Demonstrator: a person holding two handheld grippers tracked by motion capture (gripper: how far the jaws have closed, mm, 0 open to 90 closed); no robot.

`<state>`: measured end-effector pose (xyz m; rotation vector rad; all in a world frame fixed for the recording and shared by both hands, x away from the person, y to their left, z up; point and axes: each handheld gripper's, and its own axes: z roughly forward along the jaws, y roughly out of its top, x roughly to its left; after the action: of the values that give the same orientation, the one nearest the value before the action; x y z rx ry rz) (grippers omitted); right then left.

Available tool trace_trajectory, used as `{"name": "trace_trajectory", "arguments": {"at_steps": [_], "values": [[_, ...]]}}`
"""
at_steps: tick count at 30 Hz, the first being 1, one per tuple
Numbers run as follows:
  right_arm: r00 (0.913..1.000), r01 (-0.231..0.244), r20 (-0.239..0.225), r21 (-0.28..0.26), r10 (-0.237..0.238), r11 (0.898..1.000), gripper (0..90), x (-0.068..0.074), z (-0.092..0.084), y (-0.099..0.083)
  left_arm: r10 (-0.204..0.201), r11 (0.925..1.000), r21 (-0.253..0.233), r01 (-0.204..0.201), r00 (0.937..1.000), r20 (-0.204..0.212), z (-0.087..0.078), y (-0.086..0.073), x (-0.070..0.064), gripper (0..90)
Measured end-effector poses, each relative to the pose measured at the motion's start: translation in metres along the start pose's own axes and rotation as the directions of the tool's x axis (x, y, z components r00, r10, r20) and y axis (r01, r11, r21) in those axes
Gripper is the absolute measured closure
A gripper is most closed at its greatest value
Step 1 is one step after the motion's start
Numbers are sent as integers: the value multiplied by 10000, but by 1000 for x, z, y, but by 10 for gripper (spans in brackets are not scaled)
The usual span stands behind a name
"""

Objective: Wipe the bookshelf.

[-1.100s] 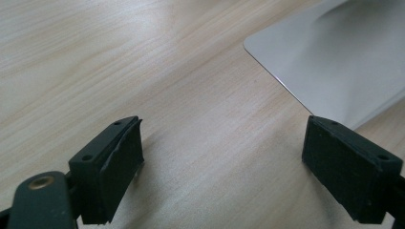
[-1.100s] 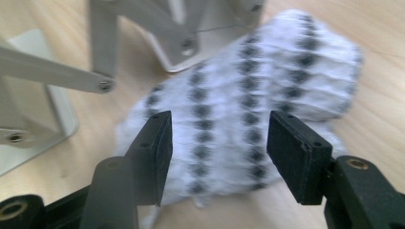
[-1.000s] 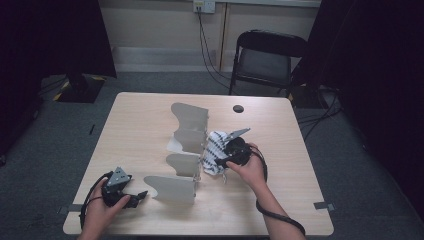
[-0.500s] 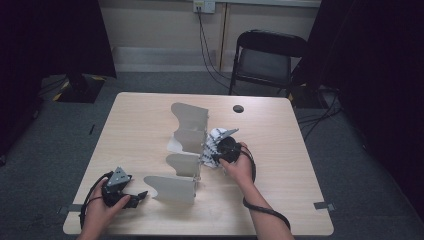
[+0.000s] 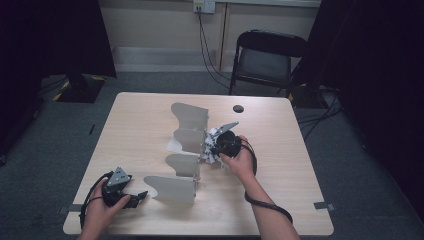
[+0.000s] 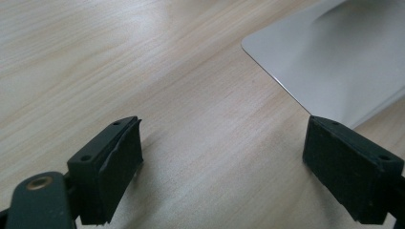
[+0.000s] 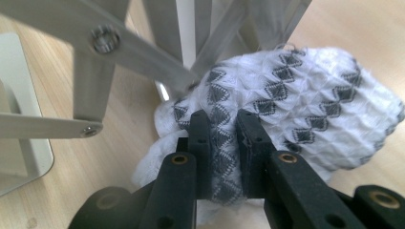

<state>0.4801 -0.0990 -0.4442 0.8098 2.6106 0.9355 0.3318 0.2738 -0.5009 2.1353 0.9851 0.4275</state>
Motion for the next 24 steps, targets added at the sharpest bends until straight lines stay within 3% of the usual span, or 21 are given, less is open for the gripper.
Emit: {"name": "trace_trajectory", "arguments": {"at_steps": [13,24], "values": [[9993,207,322,-1206,-169,9925,782,-11,-46,27,4,10000,1,-4,10000,-2,0,0,0,127],[9953,678,826,-2287,-500,9711,782,-12,-92,61,6,10000,1,-6,10000,-4,0,0,0,127]]}}
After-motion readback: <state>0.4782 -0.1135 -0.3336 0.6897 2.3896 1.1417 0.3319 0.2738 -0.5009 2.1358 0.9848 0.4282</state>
